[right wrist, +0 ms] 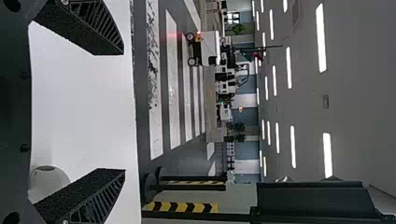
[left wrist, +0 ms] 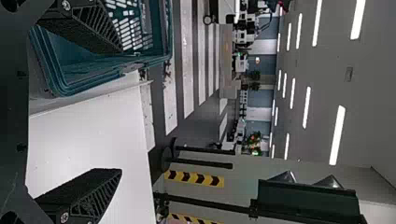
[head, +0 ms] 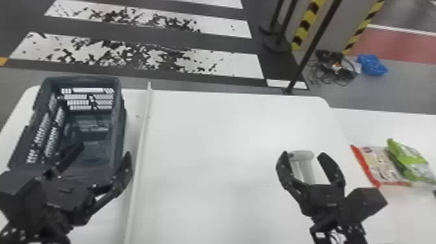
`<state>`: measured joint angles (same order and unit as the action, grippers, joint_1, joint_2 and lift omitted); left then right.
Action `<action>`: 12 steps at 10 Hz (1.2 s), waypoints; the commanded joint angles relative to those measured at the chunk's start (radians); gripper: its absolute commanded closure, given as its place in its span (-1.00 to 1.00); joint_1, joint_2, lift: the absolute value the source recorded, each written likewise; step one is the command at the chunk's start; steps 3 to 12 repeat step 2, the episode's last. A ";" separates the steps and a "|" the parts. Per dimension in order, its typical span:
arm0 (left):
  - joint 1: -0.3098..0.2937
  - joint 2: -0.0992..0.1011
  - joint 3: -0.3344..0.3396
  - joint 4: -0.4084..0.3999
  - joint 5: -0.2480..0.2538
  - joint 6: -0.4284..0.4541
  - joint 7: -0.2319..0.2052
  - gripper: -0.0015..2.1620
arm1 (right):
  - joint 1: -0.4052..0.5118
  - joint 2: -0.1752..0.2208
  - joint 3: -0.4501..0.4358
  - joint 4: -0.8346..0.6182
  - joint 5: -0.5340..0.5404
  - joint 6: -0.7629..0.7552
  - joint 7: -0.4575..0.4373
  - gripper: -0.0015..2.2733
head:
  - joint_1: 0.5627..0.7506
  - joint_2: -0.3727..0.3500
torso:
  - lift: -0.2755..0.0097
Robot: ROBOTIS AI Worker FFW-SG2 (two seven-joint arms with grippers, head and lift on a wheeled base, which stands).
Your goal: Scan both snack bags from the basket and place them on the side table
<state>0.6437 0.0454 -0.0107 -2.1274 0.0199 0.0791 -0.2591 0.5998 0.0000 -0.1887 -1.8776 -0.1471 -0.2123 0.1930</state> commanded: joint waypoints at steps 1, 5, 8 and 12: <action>-0.001 -0.001 0.000 0.001 0.002 0.000 0.000 -0.92 | 0.000 0.001 0.000 0.000 0.000 0.000 0.000 -0.98 | 0.41 -0.49 | 0.41; -0.001 -0.001 0.000 0.001 0.000 0.000 0.000 -0.92 | 0.000 0.001 -0.003 0.000 -0.009 0.000 0.000 -0.98 | 0.41 -0.49 | 0.41; -0.001 -0.001 0.000 0.001 0.000 0.000 0.000 -0.92 | 0.000 0.001 -0.003 0.000 -0.009 0.000 0.000 -0.98 | 0.41 -0.49 | 0.41; -0.001 -0.001 0.000 0.001 0.000 0.000 0.000 -0.92 | 0.000 0.001 -0.003 0.000 -0.009 0.000 0.000 -0.98 | 0.41 -0.49 | 0.41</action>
